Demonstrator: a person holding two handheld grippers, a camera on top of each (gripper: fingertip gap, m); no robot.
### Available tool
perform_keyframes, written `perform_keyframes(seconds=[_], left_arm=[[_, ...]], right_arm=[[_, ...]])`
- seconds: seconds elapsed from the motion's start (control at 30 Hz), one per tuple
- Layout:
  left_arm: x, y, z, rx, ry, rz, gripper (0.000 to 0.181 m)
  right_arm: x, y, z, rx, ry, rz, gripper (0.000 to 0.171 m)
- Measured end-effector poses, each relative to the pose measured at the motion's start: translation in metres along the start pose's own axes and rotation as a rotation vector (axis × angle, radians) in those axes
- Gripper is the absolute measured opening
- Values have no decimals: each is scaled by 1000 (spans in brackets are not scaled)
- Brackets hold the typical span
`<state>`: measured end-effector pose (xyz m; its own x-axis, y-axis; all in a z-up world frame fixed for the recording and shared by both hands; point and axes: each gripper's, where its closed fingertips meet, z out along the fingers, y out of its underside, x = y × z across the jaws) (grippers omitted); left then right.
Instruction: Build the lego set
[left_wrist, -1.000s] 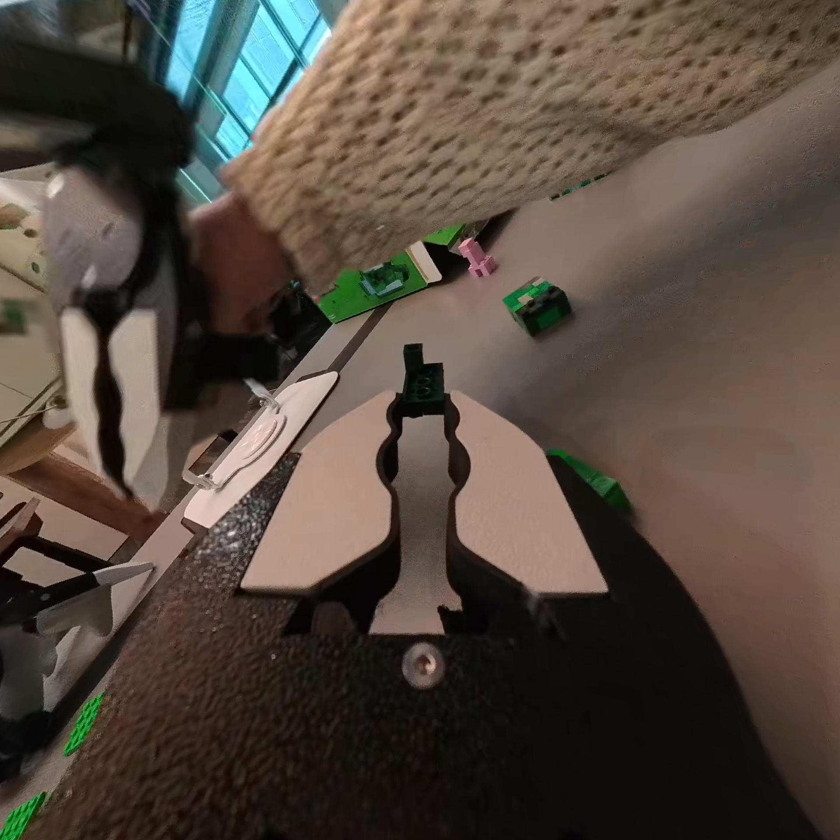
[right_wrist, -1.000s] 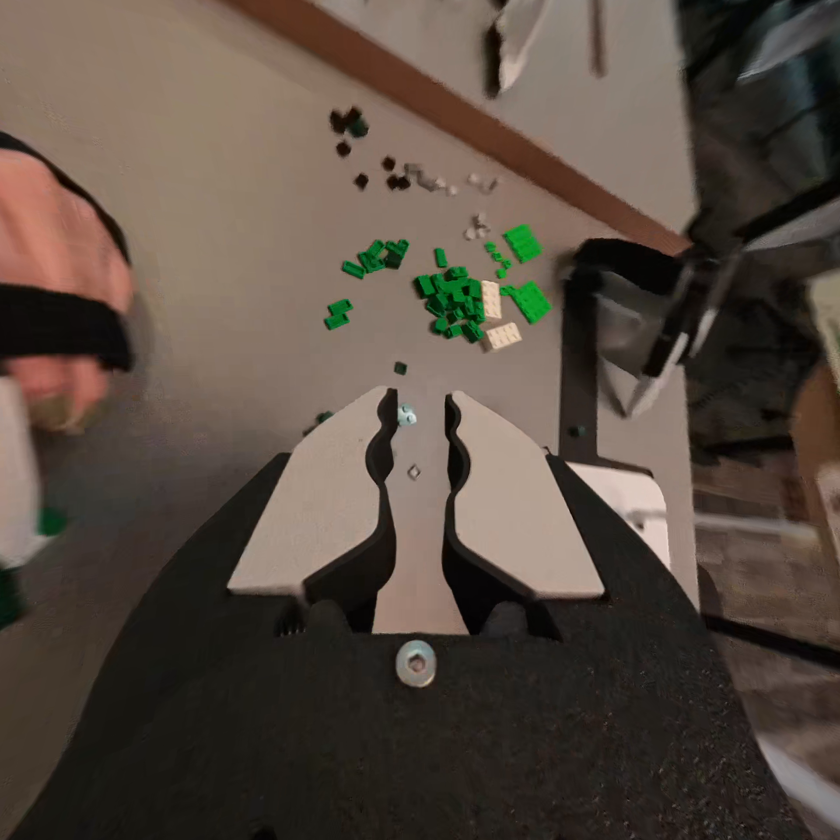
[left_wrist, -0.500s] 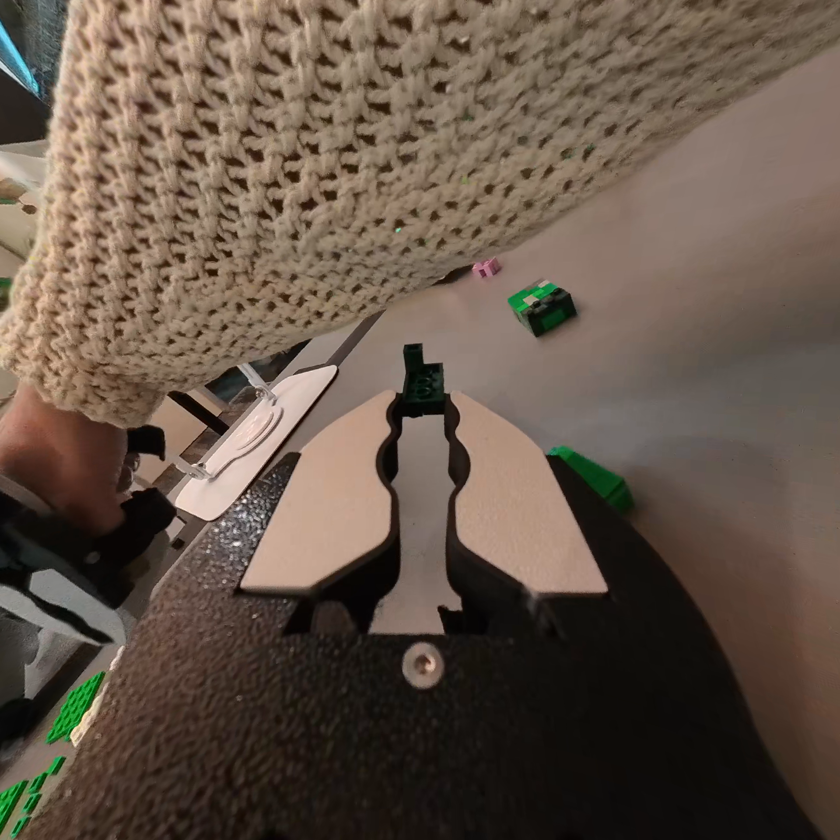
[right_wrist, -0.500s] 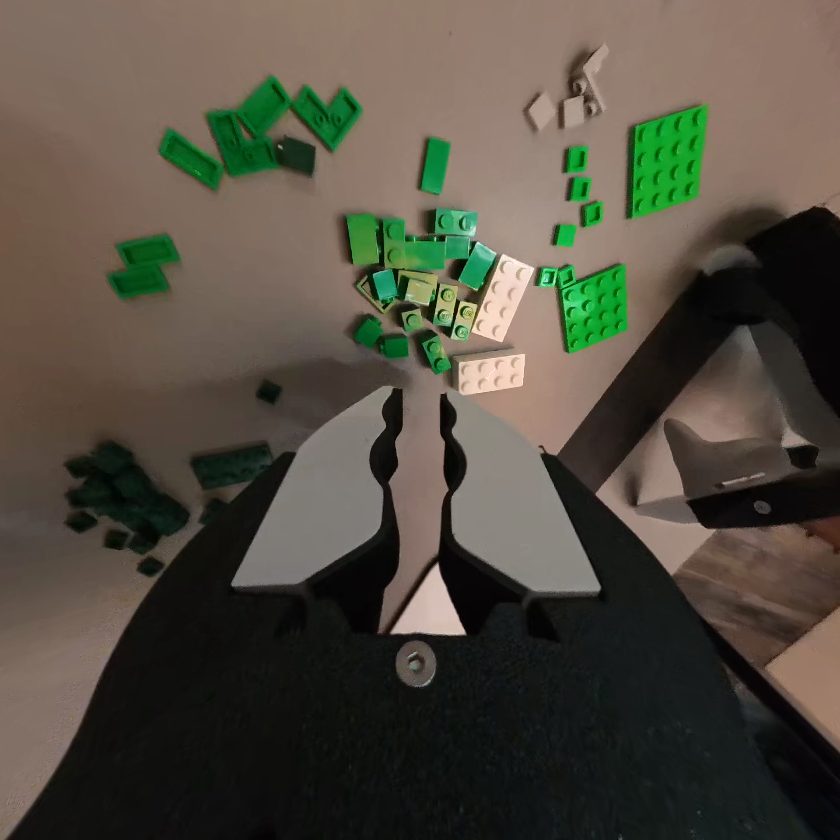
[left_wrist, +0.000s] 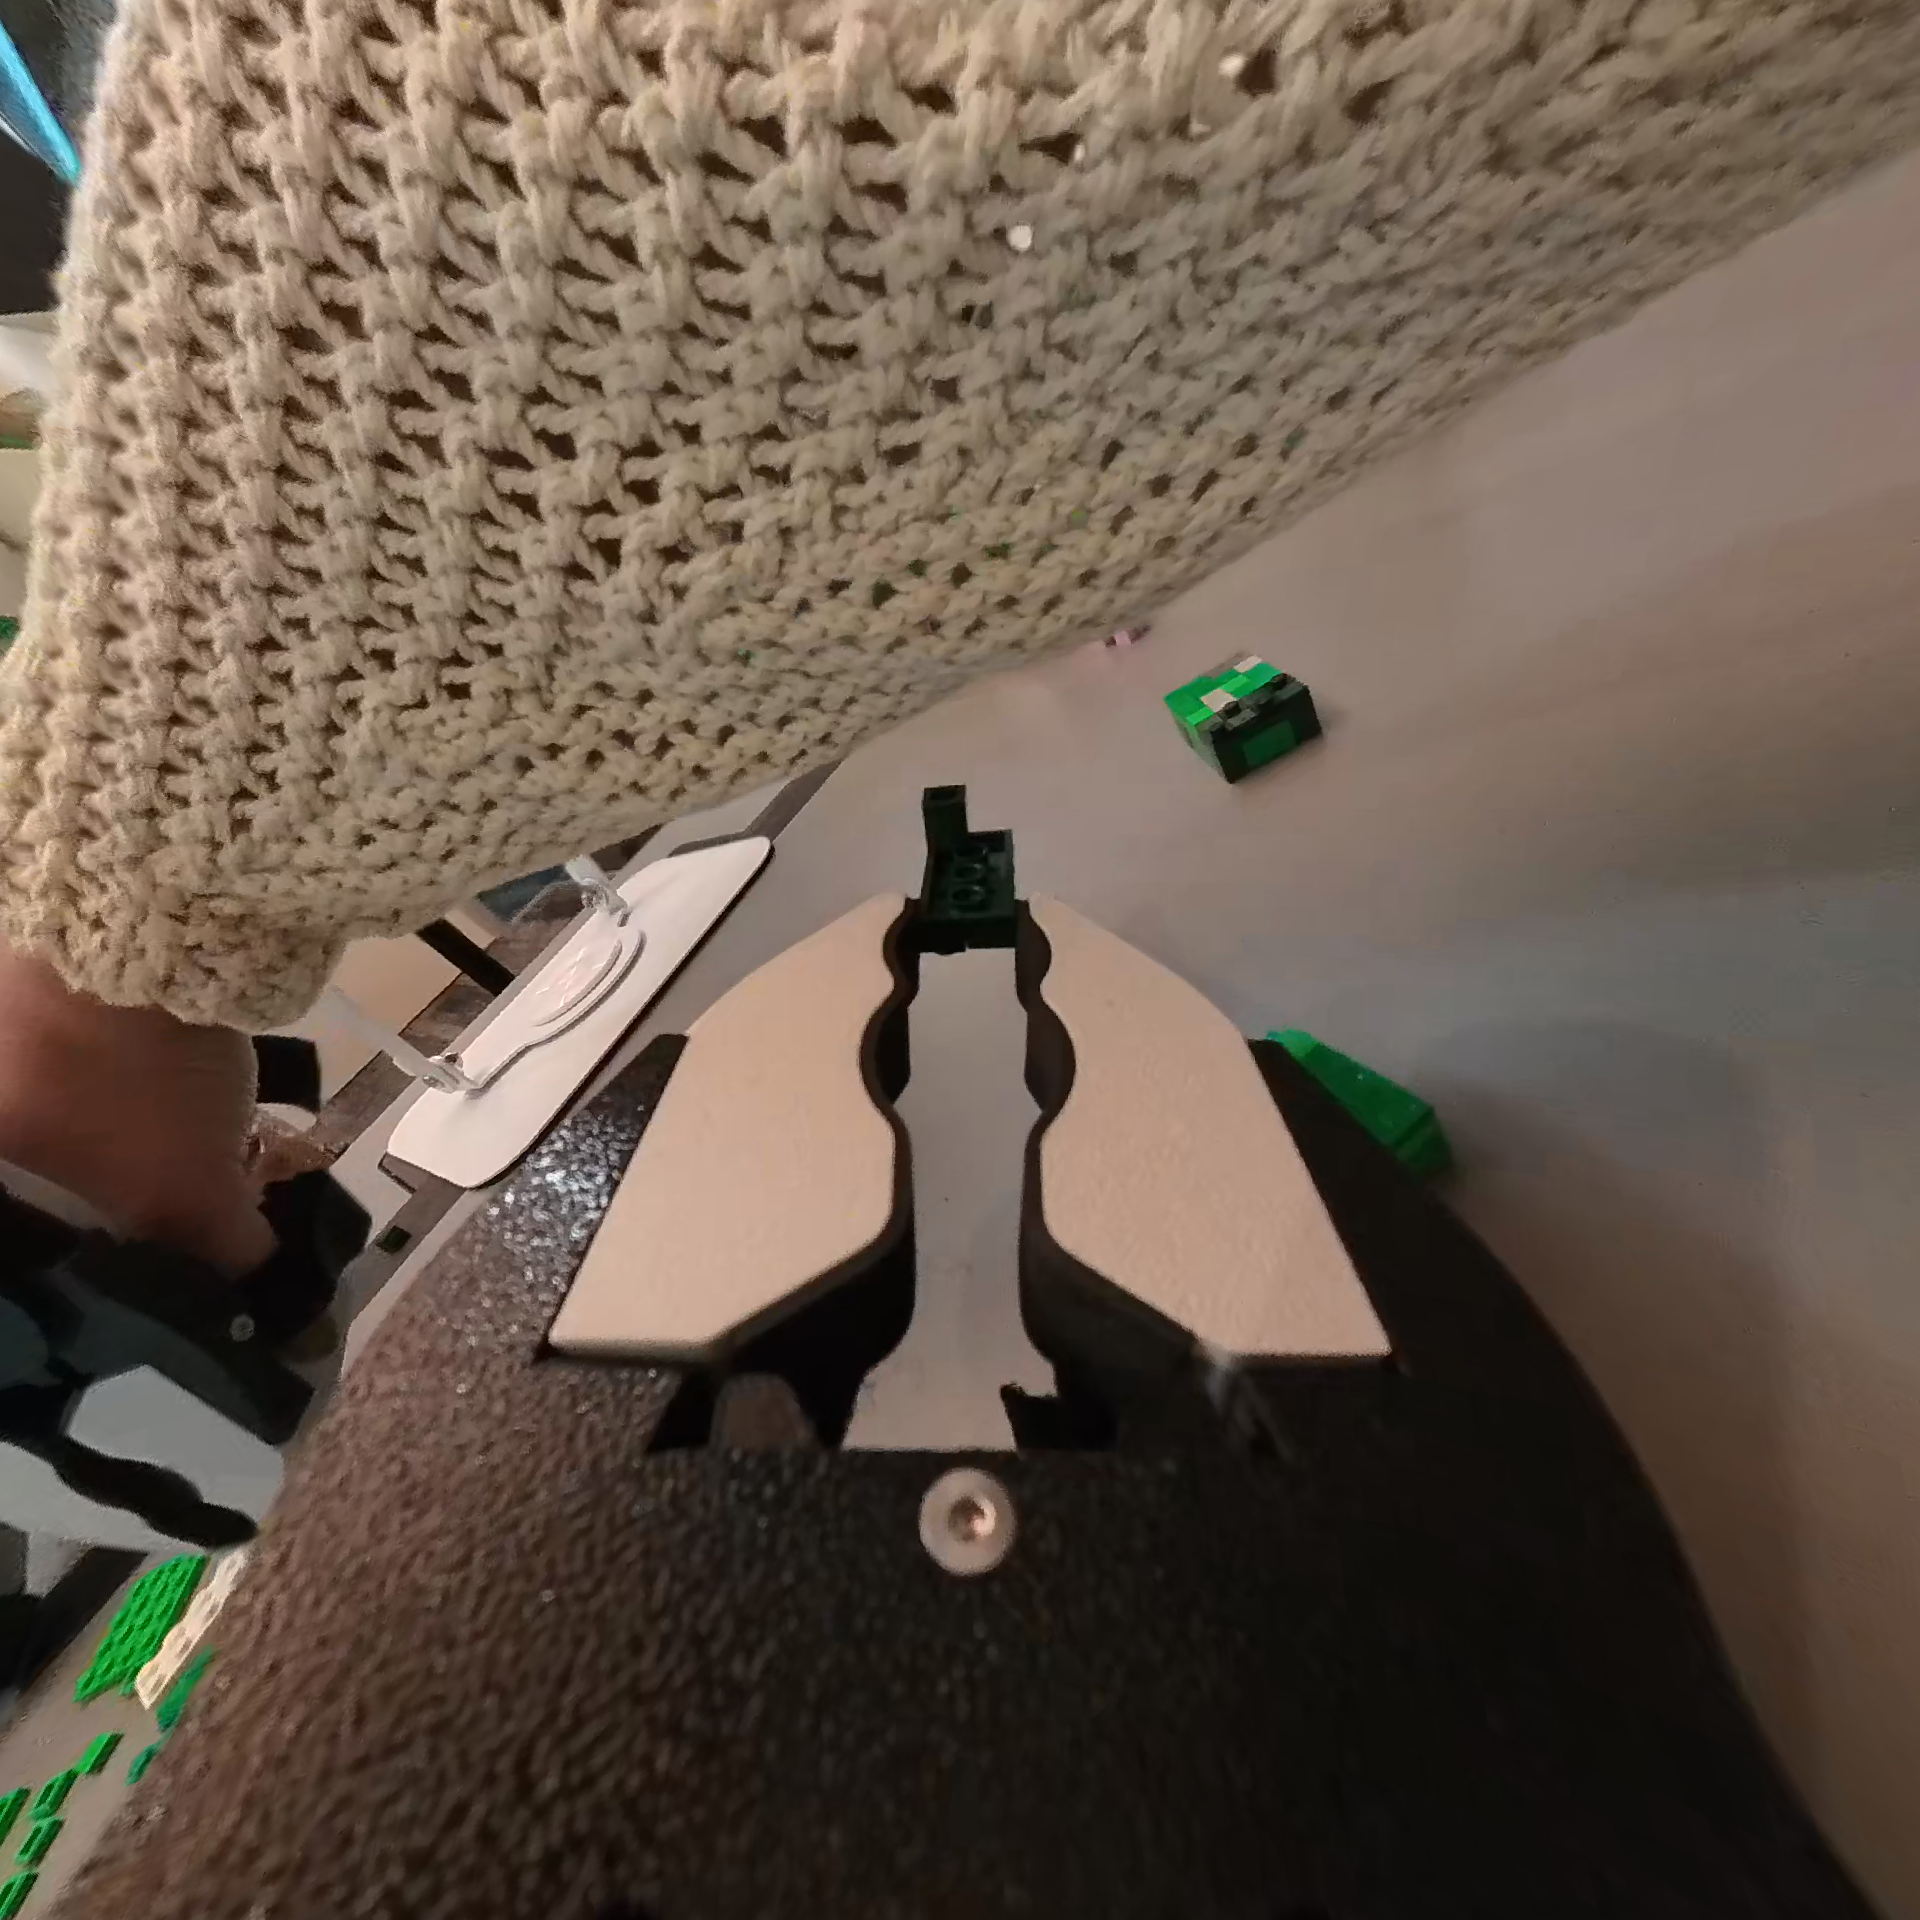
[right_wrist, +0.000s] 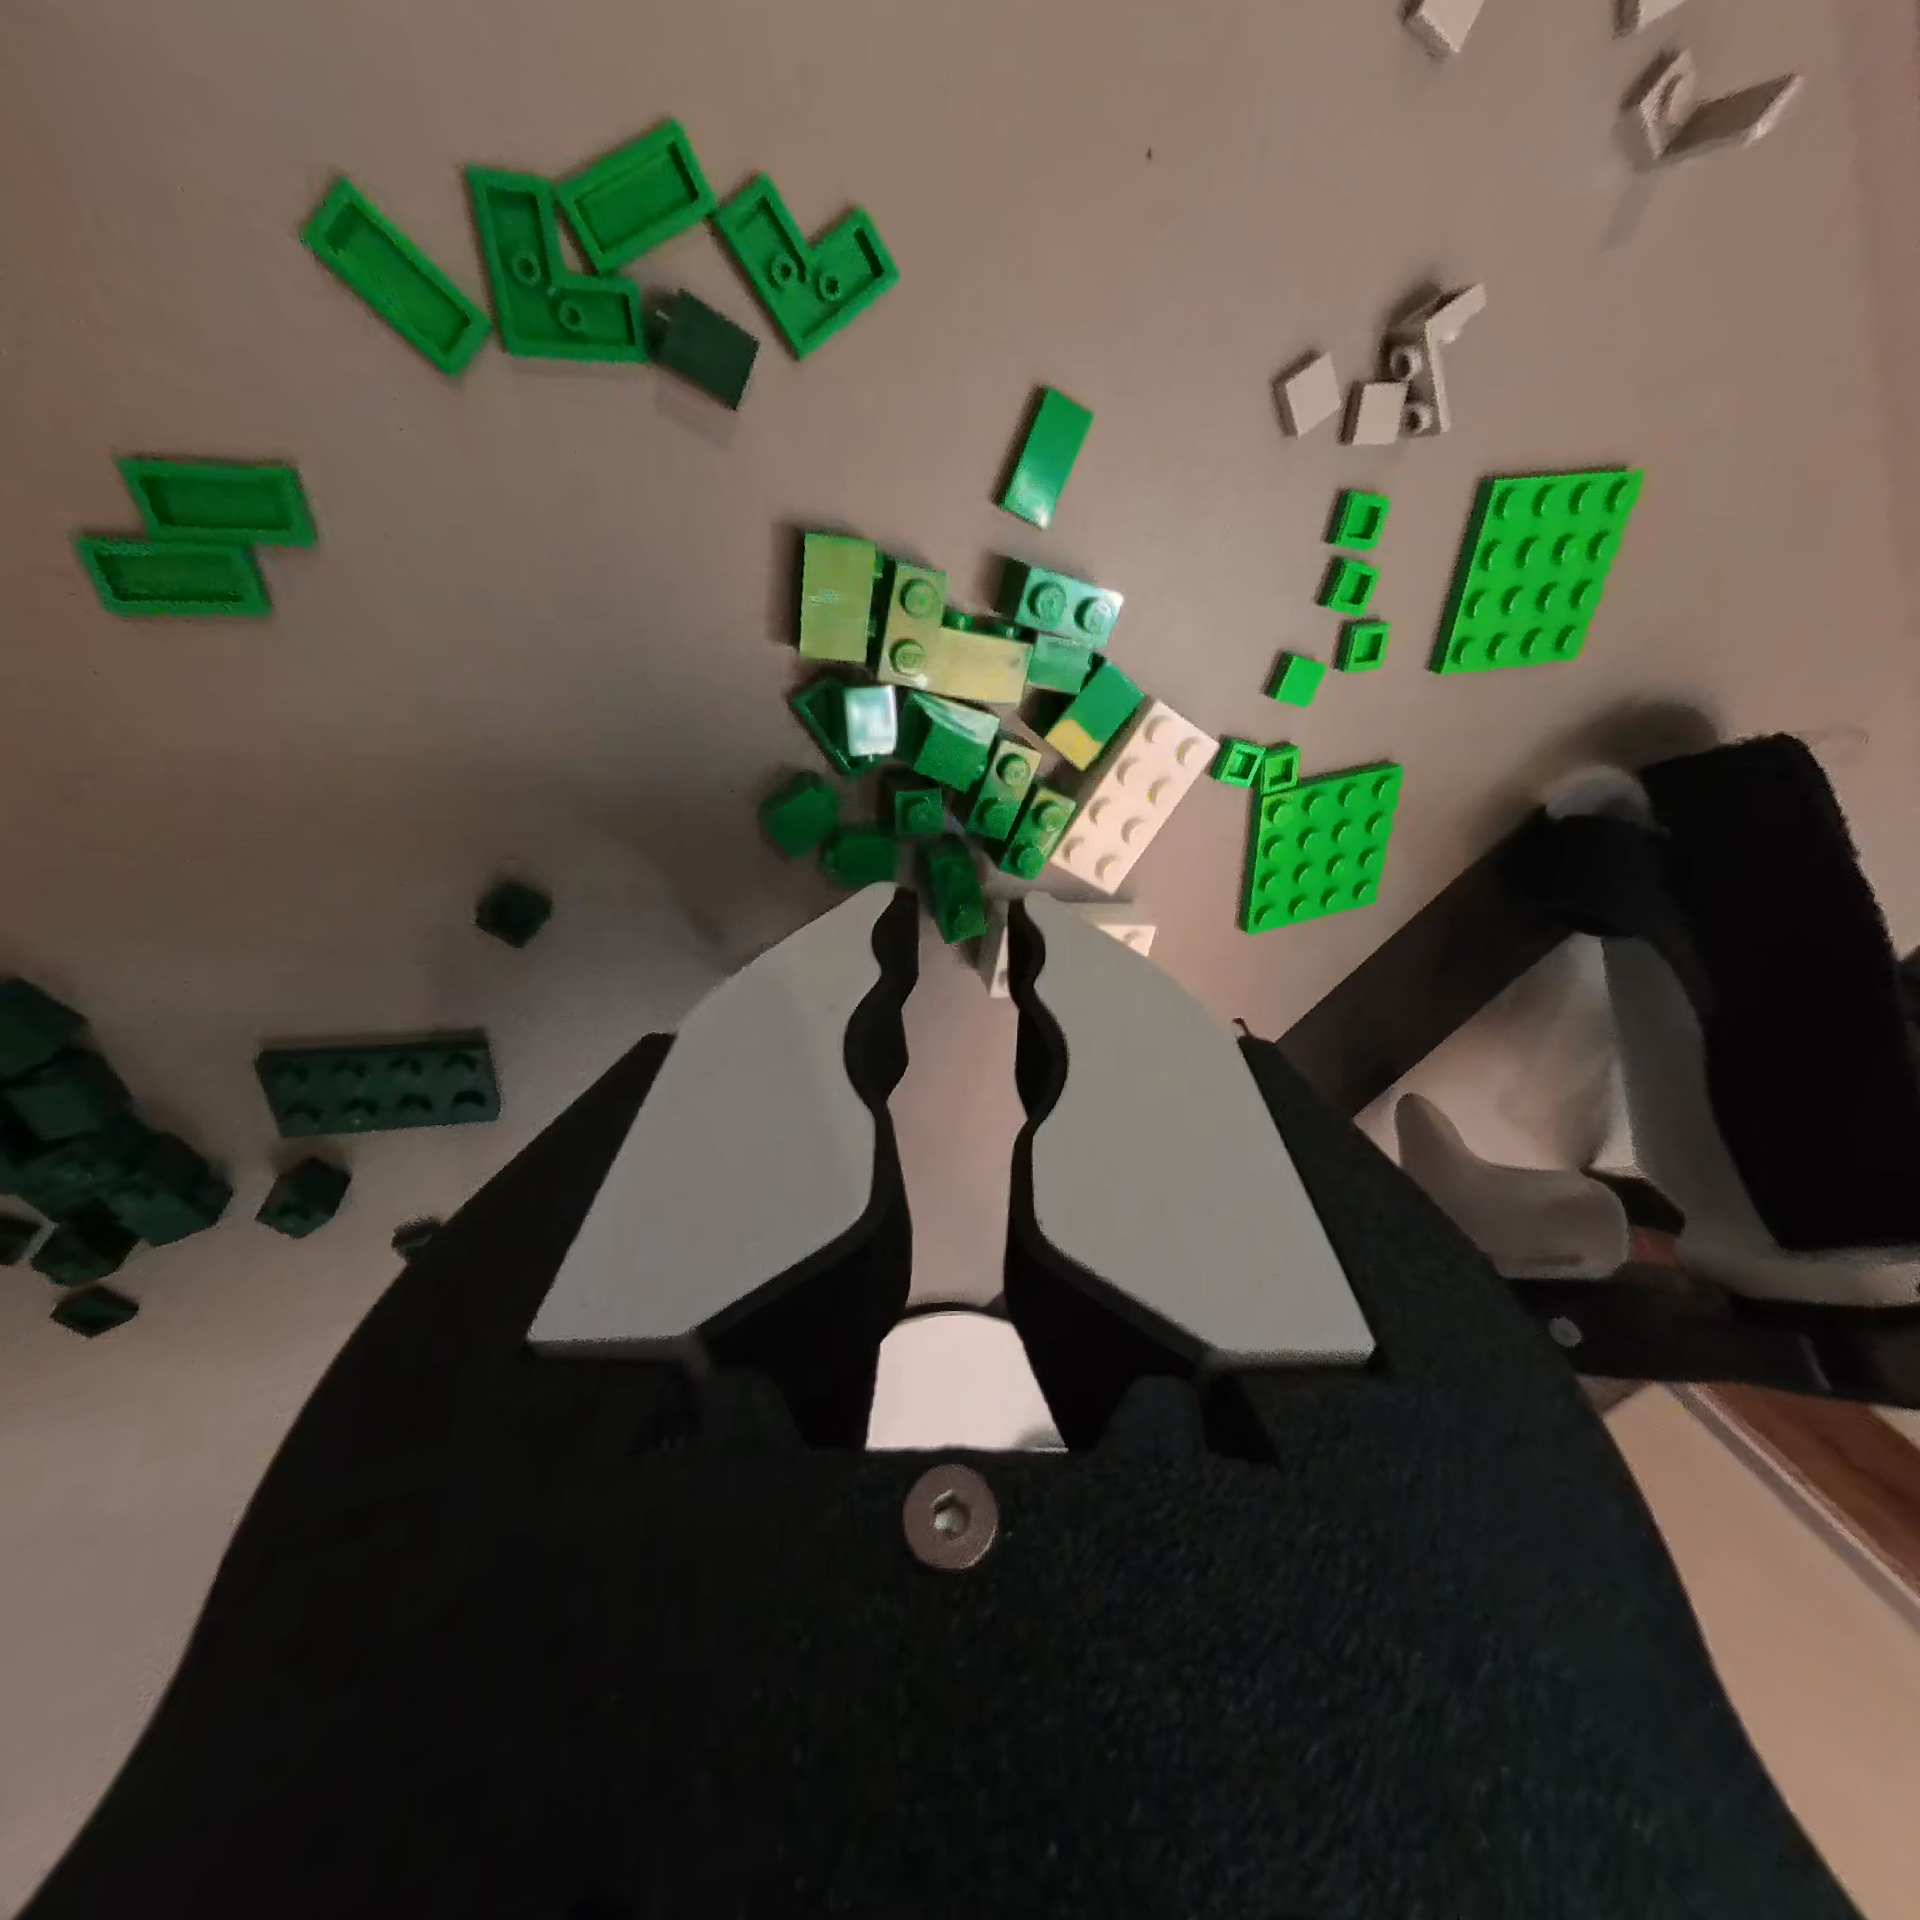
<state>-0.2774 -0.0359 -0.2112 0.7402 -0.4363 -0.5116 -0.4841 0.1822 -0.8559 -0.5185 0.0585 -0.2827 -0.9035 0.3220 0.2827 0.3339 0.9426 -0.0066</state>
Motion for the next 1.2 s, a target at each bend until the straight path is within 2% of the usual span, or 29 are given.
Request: perform_keyframes(seconds=[0.13, 0.23, 0.43, 0.53, 0.63, 0.7, 0.83, 0.93, 1.03, 1.2], left_arm=[[-2, -1, -1, 7, -4, -11, 18], [-2, 0, -1, 6, -6, -11, 18], [0, 1, 0, -4, -1, 3, 18], [1, 0, 0, -6, 3, 5, 18], [3, 2, 1, -14, 9, 17, 18], [3, 3, 1, -20, 9, 21, 18], [5, 4, 2, -30, 17, 37, 18], [9, 4, 3, -32, 31, 57, 18], [12, 2, 2, -25, 43, 60, 18], [14, 1, 1, -24, 46, 63, 18]], right_arm=[[-1, 0, 3, -66, -7, -29, 9], [-6, -5, -14, -3, 20, 26, 9], [-51, -14, -102, 376, 227, 250, 9], [-100, -18, -154, 667, 285, 454, 8], [-159, -6, -184, 797, 333, 607, 8], [-208, 8, -183, 739, 299, 677, 8], [-314, 31, -144, 389, 75, 773, 8], [-365, 37, -125, 193, -24, 747, 8], [-378, 33, -118, 181, -30, 764, 8], [-383, 37, -117, 300, 32, 856, 26]])
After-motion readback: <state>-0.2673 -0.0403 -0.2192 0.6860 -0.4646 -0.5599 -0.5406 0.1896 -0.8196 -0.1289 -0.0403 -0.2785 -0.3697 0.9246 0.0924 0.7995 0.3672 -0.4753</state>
